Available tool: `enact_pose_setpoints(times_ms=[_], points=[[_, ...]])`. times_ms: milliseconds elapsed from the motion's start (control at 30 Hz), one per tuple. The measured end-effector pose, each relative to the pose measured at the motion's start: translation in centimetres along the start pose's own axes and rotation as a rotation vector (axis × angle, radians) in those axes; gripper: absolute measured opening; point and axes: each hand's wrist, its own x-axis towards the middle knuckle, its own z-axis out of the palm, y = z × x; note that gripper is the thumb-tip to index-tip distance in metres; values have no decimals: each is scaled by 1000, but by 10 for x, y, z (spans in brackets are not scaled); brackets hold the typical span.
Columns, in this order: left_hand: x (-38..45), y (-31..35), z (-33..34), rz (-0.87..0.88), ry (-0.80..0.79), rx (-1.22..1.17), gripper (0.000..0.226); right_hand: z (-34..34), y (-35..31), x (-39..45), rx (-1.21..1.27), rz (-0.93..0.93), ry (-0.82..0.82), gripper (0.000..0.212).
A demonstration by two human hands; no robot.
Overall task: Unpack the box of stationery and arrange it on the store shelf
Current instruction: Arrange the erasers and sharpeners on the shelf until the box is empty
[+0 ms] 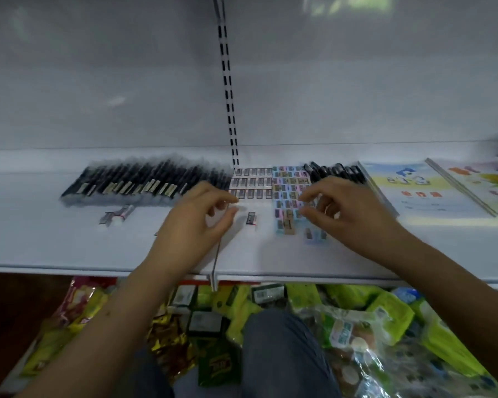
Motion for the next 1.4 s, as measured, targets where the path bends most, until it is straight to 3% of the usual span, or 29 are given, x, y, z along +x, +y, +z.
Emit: enact_pose_setpoints(times_ms=[133,267,333,467,667,800,867,967,1067,1233,1400], points=[[-33,-75,-50,-258,100,198,24,45,-47,42,68,-231,-72,20],[-67,-115,-73,-482,103,367,40,97,-90,79,86,-377,-377,39],[-72,-118,-73,-496,74,343,43,118,-99,90,48,-427,-481,39],[-64,-123,-69,-517,113,242,29,132,-101,97,54,-378,-438,26],[-48,-130,-70,-580,151,226,10,112,-90,89,61,-299,-350,28],[-43,-95,-55,-401,240,415,24,76,-62,63,129,-265,-188,24],[-37,-60,-40,-266,229,314,22,52,-35,43,134,-230,-88,26],[-25,-2,-8,-62,0,80,21,18,6,6,95,-78,6,30],[-14,37,27,169,-189,18,26,-6,30,-28,127,54,24,37],[5,50,63,183,-192,-91,25,-13,41,-43,179,133,22,21],[10,47,69,155,-182,-54,24,-6,45,-45,104,125,-4,9]])
